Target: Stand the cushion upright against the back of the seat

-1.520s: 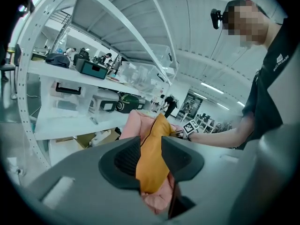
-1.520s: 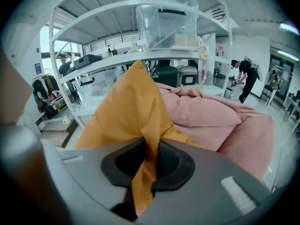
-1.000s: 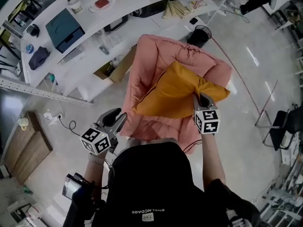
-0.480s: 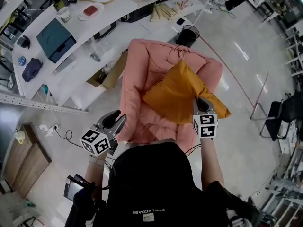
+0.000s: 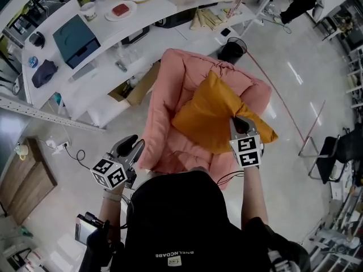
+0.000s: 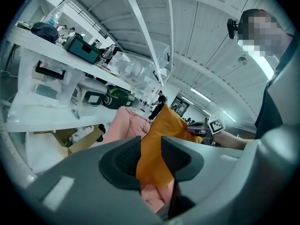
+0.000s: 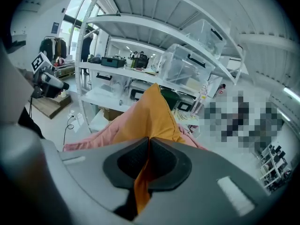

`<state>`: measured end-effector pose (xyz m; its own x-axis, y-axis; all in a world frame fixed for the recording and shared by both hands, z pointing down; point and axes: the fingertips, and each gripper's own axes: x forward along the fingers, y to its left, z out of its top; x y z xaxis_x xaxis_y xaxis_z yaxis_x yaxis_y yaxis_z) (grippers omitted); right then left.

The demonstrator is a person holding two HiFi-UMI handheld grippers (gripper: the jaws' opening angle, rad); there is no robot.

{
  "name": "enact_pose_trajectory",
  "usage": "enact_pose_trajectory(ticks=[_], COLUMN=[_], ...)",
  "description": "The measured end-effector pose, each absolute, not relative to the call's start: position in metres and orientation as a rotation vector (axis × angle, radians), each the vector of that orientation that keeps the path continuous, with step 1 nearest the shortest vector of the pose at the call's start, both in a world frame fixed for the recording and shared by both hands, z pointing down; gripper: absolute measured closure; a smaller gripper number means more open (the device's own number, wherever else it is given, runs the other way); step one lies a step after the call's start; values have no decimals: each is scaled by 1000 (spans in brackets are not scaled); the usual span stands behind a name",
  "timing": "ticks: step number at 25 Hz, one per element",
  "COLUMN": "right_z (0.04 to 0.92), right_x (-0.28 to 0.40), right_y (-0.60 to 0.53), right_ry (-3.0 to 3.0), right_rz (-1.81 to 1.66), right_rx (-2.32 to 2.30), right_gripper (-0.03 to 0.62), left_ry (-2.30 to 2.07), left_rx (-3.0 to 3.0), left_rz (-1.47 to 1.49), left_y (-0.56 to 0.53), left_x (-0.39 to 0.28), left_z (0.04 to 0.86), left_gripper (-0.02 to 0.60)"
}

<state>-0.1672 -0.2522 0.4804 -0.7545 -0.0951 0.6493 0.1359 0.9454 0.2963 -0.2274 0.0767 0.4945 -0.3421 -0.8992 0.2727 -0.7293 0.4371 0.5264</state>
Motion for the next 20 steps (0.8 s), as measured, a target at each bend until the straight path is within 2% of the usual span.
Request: enact_pose_trajectory(ticks=[10,20], right_z=[412,462], right_x=[-172,-190], right_y=[-258,-258], right_ry=[-2391,-2359], right_rz=[-514,-414], right_rx=[-150,-127], right_gripper=[576,576], left_ry=[-2200,-2217], left_rx=[1321,1277], left_rz=[-435,-430], left_y=[78,81], left_x=[-221,-213], left_z=[495,496], left_gripper=[439,439])
